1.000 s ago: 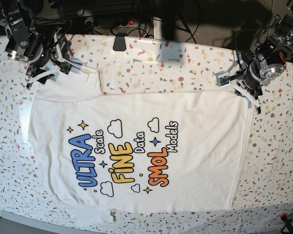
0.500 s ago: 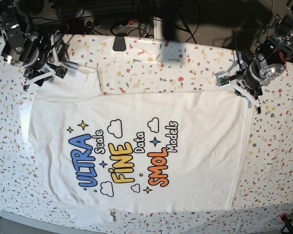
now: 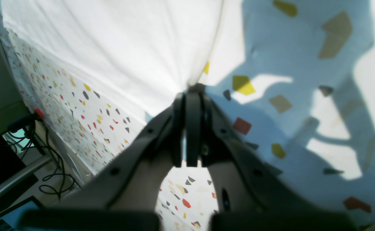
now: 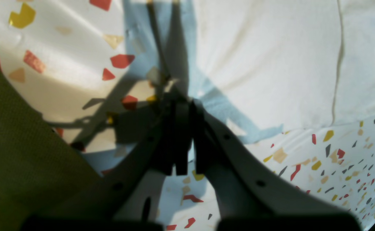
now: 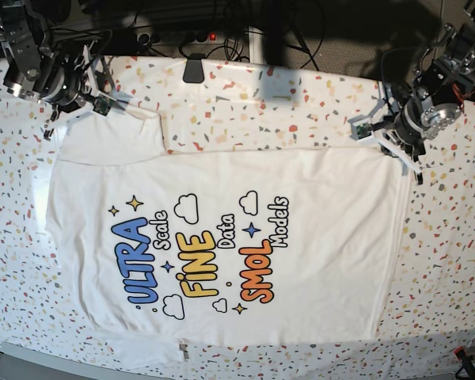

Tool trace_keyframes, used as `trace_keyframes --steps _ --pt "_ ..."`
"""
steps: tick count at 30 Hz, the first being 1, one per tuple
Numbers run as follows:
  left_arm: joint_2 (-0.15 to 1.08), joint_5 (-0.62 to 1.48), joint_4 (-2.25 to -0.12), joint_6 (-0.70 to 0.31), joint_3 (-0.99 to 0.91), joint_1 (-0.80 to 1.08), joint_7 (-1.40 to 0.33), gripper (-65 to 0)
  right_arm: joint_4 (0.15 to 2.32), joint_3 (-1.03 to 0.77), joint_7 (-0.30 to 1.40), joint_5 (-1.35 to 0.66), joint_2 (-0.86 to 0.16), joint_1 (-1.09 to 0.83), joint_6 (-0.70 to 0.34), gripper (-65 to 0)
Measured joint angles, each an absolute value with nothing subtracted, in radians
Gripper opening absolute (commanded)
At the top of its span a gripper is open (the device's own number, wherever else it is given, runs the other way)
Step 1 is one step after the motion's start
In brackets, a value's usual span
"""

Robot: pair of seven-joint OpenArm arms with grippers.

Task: Fold the T-shirt properly
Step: 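Grasp the shirt's shoulder edge by the folded sleeve with the right gripper, then lift the held edge with both grippers and pull it across toward the hem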

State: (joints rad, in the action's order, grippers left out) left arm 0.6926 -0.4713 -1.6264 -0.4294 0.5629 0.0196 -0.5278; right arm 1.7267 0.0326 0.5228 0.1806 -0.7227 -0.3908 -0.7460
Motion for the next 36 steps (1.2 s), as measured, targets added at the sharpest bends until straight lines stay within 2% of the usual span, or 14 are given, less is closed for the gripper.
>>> trace_keyframes --steps 7,15,16,19,36 --pt "0.693 -0.471 -1.626 -0.429 0.563 0.02 -0.527 -65.0 1.727 0.033 0.532 0.168 -0.723 -0.391 -0.733 -65.0" --pt "0.693 -0.471 -1.626 -0.429 0.563 0.02 -0.527 -65.0 1.775 0.046 0.606 0.133 -0.725 -0.404 -0.586 -65.0" --pt "0.692 -0.471 -1.626 -0.429 0.563 0.02 -0.528 -65.0 1.787 0.046 0.612 0.165 -0.724 -0.399 -0.537 -65.0" --pt "0.693 -0.471 -1.626 -0.429 0.563 0.02 -0.528 -65.0 1.823 0.032 0.622 0.179 -0.745 -0.382 -0.507 -65.0" --pt "0.693 -0.471 -1.626 -0.429 0.563 0.019 -0.527 -65.0 1.87 0.039 0.668 0.044 -0.737 -0.354 -0.513 -65.0"
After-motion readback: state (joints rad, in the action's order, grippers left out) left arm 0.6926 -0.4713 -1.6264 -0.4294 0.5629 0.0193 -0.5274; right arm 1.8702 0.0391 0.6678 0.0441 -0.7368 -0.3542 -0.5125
